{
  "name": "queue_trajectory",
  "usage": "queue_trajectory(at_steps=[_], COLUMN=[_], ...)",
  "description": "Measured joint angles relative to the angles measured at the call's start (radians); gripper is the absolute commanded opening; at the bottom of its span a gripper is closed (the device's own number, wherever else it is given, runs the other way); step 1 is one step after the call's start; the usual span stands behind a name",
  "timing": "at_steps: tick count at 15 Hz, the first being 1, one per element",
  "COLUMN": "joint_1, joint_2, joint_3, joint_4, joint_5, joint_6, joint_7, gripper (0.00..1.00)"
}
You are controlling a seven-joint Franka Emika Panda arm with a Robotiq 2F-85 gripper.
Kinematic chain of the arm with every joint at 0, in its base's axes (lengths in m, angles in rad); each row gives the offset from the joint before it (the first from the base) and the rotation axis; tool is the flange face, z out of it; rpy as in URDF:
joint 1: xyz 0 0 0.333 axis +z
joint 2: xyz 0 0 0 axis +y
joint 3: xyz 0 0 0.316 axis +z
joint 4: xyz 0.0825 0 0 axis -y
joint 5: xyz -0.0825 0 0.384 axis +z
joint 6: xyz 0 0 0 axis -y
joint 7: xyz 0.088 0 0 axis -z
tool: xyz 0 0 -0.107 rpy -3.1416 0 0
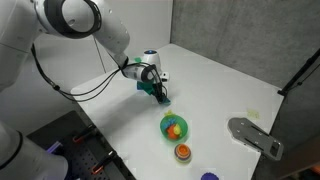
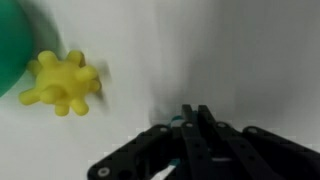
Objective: Put the blue toy inside the green bowl
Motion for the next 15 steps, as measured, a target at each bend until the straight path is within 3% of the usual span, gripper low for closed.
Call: queue_trajectory(at_steps=[6,15], joint_1=[-0.002,-0.032], joint_2=[-0.081,-0.293], joint_3=[-0.069,-0.187], joint_4=[-0.033,-0.236], joint_5=[-0.025,-0.142], joint_6=[-0.006,-0.043], joint_7=[0.000,0.001], gripper=[0.05,0.05])
